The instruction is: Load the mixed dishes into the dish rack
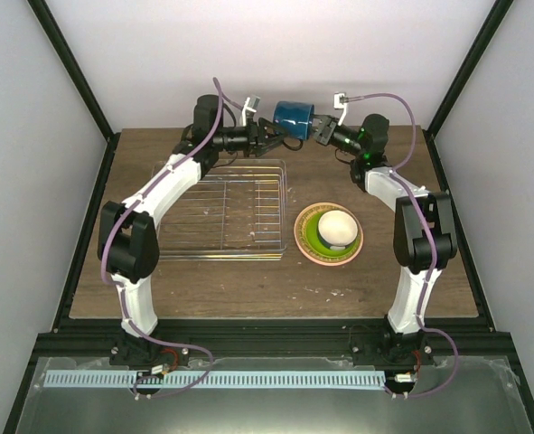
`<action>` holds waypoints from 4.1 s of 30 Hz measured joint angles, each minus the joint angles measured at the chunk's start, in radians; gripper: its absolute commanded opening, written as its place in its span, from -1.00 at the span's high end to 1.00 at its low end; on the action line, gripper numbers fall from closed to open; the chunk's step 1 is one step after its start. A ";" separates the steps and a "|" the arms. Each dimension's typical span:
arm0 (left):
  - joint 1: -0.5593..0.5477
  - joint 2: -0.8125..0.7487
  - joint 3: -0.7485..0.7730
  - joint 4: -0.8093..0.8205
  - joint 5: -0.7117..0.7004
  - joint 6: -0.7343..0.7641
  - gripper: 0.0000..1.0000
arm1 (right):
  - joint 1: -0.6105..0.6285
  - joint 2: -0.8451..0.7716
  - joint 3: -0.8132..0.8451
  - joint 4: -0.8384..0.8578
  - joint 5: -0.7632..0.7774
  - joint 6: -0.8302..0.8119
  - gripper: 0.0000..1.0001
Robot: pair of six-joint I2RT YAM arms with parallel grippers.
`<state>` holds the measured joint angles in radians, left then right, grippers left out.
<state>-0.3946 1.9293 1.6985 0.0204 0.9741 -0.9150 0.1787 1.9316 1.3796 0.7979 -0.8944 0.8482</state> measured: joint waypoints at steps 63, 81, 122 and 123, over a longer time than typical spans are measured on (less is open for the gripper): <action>0.108 -0.045 -0.190 0.121 -0.021 -0.044 0.94 | 0.016 0.031 -0.022 -0.052 -0.004 -0.041 0.48; 0.198 -0.154 -0.120 -0.478 -0.331 0.414 1.00 | 0.016 0.004 -0.021 -0.369 0.051 -0.292 0.02; 0.204 -0.056 -0.137 -1.009 -1.225 0.559 1.00 | 0.016 -0.033 0.049 -0.754 0.245 -0.519 -0.09; 0.204 -0.050 -0.137 -1.002 -1.227 0.557 1.00 | 0.016 -0.033 0.050 -0.756 0.245 -0.519 -0.10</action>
<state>-0.1902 1.8790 1.5616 -0.9817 -0.2527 -0.3580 0.1944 1.8988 1.4296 0.0418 -0.6498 0.3290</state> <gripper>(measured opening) 0.152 0.545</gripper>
